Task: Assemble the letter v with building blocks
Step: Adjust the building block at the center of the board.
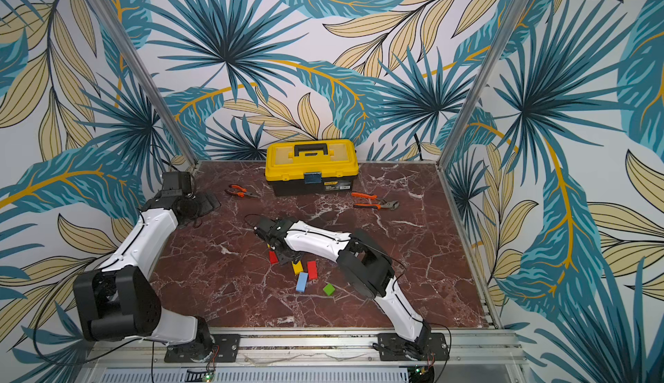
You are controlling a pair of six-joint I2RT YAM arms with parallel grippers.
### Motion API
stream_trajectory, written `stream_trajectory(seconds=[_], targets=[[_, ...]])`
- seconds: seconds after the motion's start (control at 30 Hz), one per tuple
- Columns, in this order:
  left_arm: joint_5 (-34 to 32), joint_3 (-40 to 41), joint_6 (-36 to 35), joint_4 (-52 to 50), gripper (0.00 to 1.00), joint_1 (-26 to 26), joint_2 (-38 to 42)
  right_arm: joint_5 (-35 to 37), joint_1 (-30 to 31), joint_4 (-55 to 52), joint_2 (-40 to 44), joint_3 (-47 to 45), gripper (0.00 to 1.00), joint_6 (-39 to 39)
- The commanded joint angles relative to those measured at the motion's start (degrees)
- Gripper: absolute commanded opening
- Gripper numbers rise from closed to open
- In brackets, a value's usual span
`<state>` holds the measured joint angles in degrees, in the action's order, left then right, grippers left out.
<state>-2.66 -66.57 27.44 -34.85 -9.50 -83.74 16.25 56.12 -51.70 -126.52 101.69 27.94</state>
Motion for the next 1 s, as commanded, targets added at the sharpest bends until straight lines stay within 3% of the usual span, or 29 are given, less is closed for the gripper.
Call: stream_trajectory(seconds=[0.0,0.27,0.7,0.97], targets=[[0.6,0.4,-0.6,1.1,0.99,-0.8,0.2,-0.3,-0.5,-0.8,1.5,-2.1,0.67,1.7],[0.5,0.4,-0.6,1.1,0.99,-0.9,0.0,-3.0,-0.9,-0.3,1.1,-3.3,0.65,1.2],[0.4,0.4,-0.6,1.1,0.99,-0.8,0.0,-2.7,-1.4,-1.3,1.6,-5.8,0.42,1.8],[0.4,0.4,-0.6,1.1,0.99,-0.8,-0.1,-1.5,-3.4,-0.8,4.2,-10.5,0.37,3.3]])
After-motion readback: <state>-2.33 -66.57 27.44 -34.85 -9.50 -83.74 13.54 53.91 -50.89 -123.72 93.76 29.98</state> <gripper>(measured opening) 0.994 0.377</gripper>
